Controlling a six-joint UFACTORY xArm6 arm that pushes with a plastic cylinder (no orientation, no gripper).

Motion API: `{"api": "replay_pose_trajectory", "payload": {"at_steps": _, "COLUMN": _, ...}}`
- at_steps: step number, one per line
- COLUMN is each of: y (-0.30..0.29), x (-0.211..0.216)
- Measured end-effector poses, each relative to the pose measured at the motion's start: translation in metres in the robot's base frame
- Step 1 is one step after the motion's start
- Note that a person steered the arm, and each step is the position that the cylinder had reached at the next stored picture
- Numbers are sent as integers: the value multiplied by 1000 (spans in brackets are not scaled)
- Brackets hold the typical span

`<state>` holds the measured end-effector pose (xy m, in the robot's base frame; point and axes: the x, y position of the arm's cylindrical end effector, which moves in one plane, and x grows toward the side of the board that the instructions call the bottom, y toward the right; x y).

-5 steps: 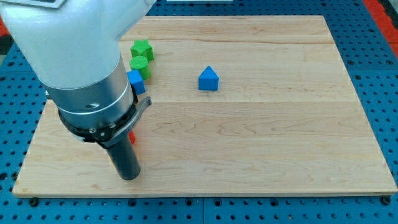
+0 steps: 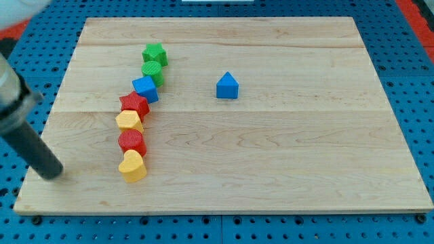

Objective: Place your hand to the left of the hexagon

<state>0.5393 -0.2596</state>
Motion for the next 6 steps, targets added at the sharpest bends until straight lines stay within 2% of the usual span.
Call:
{"api": "replay_pose_trajectory", "payload": {"at_steps": 1, "y": 24, "x": -43}}
{"api": "replay_pose_trajectory", "payload": {"at_steps": 2, "y": 49, "x": -62}}
{"api": "replay_pose_trajectory", "payload": {"at_steps": 6, "y": 82, "x": -62}}
